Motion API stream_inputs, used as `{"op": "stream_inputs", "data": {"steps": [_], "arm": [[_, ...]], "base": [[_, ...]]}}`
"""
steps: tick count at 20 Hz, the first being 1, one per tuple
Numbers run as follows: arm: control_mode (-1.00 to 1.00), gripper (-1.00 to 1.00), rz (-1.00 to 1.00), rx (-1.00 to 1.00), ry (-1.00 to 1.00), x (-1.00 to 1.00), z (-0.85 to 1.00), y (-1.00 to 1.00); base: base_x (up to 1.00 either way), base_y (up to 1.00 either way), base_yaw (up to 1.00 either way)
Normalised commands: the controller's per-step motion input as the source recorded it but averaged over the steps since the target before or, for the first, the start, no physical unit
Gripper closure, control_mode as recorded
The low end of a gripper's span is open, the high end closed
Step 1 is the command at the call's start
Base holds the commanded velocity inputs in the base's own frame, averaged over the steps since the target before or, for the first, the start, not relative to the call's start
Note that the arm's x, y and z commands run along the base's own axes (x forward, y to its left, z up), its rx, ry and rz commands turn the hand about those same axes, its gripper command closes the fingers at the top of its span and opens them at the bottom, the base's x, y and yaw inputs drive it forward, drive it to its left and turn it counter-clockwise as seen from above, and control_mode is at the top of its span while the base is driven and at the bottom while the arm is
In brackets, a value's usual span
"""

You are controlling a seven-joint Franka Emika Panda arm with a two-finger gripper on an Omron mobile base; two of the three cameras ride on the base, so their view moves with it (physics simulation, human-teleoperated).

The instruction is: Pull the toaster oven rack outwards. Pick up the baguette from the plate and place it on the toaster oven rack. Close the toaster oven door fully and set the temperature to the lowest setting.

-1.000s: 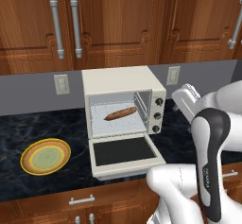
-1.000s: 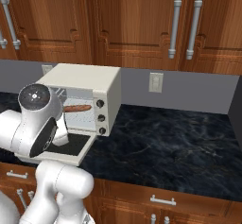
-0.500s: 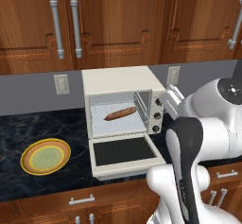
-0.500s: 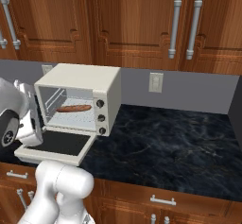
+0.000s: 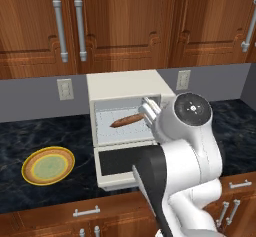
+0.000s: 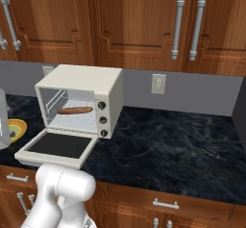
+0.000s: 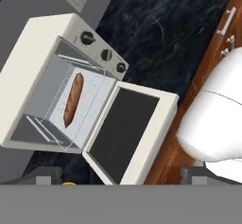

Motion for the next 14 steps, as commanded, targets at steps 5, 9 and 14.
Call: {"op": "stream_inputs", "data": {"steps": [5, 9, 14], "arm": [[-1.00, -1.00, -0.01, -0.06, 0.00, -0.01, -0.11, 0.64], [-1.00, -1.00, 0.00, -0.06, 0.01, 0.00, -0.17, 0.53], [-1.00, -1.00, 0.00, -0.05, 0.00, 0.00, -0.27, 0.52]], "base": [[0.00, 0.00, 0.00], [0.00, 0.00, 0.00], [0.00, 0.00, 0.00]]}}
